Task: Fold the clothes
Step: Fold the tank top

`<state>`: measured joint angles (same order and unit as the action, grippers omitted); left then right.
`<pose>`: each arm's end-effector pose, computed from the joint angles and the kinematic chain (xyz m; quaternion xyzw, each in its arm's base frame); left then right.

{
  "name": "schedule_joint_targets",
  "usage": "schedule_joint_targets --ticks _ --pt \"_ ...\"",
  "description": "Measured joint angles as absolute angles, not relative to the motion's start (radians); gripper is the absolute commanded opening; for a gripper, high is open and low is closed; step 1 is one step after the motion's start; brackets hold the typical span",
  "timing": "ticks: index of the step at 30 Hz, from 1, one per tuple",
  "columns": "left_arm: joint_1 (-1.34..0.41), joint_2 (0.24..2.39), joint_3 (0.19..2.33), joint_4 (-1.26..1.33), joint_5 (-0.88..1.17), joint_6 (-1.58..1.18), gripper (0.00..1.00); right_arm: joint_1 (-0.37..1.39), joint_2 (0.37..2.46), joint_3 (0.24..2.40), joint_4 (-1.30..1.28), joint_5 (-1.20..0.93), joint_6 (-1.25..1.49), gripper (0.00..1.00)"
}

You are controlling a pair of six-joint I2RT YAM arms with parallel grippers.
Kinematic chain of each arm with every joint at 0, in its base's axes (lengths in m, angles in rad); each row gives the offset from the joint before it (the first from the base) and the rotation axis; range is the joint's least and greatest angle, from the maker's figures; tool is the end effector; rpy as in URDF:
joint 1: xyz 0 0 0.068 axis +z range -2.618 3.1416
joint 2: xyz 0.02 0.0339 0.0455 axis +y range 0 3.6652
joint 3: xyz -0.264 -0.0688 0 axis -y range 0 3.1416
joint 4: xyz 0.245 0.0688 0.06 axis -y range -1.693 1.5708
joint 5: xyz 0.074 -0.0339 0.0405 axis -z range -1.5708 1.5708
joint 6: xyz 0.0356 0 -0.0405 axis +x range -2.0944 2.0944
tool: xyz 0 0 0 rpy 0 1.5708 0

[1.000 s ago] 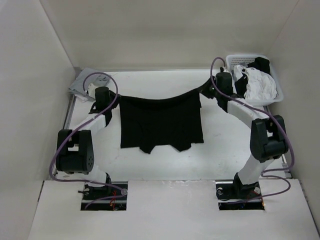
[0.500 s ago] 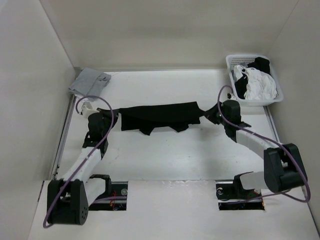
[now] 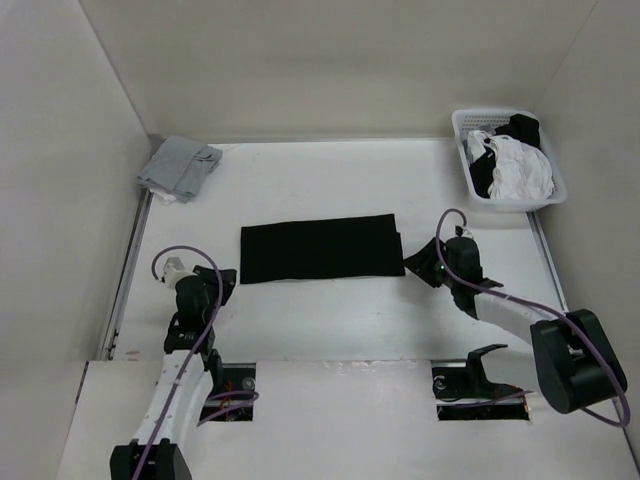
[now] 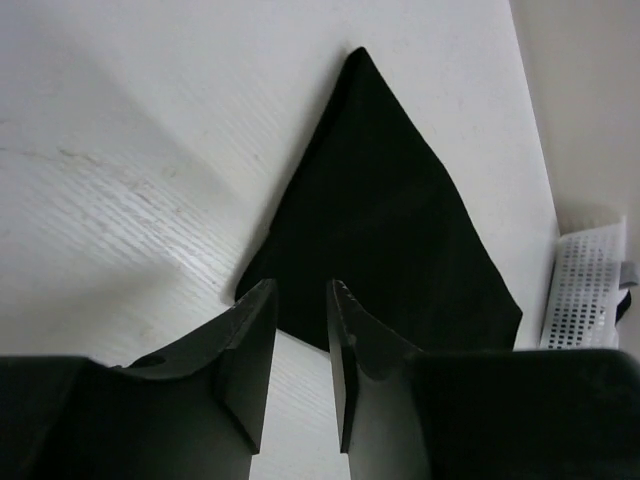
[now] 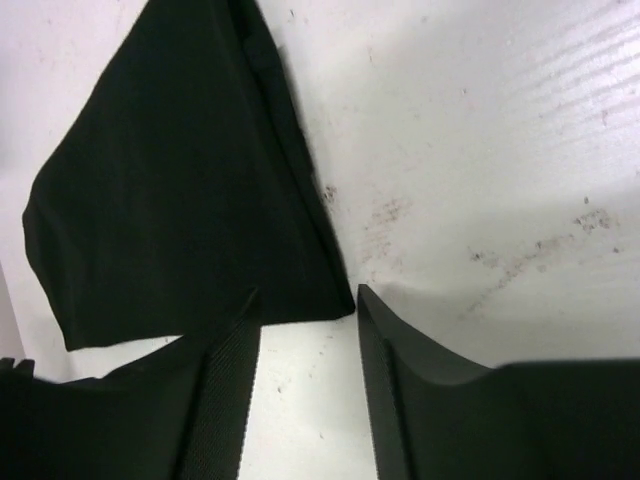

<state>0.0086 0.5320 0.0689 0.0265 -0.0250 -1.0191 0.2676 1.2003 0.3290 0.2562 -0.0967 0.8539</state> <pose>0.1378 0.0021 0.1453 -0.4204 0.7312 -0.2508 0.4751 0.2088 0.0608 0.1476 0.2350 0.8555 0.2806 0.3662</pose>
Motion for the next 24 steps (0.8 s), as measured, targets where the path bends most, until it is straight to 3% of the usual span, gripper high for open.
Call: schedule_joint_targets --ticks 6,13,14,20,24 --pt "0.0 0.566 0.099 0.022 -0.049 -1.029 0.26 0.263 1.4 0.469 0.296 -0.094 0.834 0.55" --pt "-0.258 0.879 0.208 0.213 -0.132 -1.042 0.27 0.255 1.579 0.566 0.388 -0.132 0.858 0.53" --pt "-0.292 0.919 0.218 0.245 -0.144 -1.043 0.26 0.256 1.594 0.575 0.398 -0.138 0.864 0.51" --pt "-0.394 1.025 0.237 0.373 -0.182 -1.044 0.26 0.256 1.72 0.607 0.513 -0.194 0.943 0.12" --pt "-0.408 1.027 0.24 0.416 -0.196 -1.043 0.26 0.256 1.705 0.563 0.553 -0.192 0.986 0.05"
